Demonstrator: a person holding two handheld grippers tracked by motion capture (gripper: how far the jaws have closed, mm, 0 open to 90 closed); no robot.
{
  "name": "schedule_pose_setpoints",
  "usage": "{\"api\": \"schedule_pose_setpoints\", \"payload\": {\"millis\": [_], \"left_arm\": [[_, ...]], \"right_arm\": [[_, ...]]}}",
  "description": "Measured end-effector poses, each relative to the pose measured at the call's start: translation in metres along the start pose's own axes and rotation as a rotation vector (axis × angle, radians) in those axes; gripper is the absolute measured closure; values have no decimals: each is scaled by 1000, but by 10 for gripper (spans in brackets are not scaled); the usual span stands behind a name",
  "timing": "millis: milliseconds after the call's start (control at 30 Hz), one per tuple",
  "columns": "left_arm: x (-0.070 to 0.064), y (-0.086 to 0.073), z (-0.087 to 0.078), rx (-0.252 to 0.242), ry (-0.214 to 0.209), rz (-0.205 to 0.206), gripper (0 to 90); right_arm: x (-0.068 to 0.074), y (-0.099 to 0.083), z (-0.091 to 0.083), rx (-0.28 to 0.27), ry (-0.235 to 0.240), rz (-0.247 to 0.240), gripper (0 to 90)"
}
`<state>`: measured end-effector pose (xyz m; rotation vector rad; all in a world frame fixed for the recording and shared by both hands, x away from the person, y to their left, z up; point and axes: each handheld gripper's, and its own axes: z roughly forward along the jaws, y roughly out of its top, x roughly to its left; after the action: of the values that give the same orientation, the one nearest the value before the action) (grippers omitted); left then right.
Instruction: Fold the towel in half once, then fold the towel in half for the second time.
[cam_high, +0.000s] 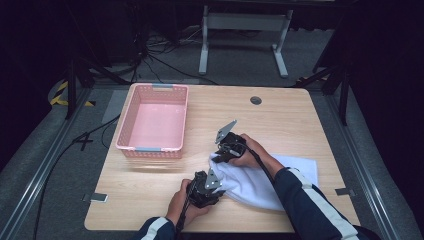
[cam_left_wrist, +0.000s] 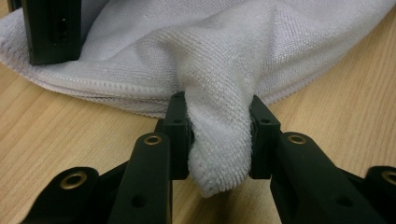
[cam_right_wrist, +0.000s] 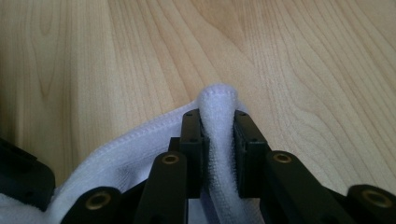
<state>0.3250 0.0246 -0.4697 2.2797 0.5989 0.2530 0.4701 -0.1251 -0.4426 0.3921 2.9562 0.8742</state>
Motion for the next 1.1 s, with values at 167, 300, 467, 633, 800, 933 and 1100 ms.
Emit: {"api": "schedule_pose_setpoints", "payload": {"millis": [167,300,467,633,800,933,1100], "left_arm": [[1,-2,-3,9,10,4,701],[3,-4,-8,29,21,19,701],[9,-11,-19,25,26,10,705],[10,-16,-36,11,58,8,708],[9,-18,-54,-29,122,23,707],[10,-20,-69,-53,155,35,707],[12,-17,-85,-67,195,65,708]], "right_arm": [[1,1,1,-11,-10,4,781],[3,4,1,-22,-22,-4,788],[8,11,2,-61,-23,-14,795],[13,24,0,-95,-22,-45,797],[20,41,-11,-155,-32,-78,797],[26,55,-18,-189,-39,-108,797],[30,65,-31,-247,-50,-121,797]]}}
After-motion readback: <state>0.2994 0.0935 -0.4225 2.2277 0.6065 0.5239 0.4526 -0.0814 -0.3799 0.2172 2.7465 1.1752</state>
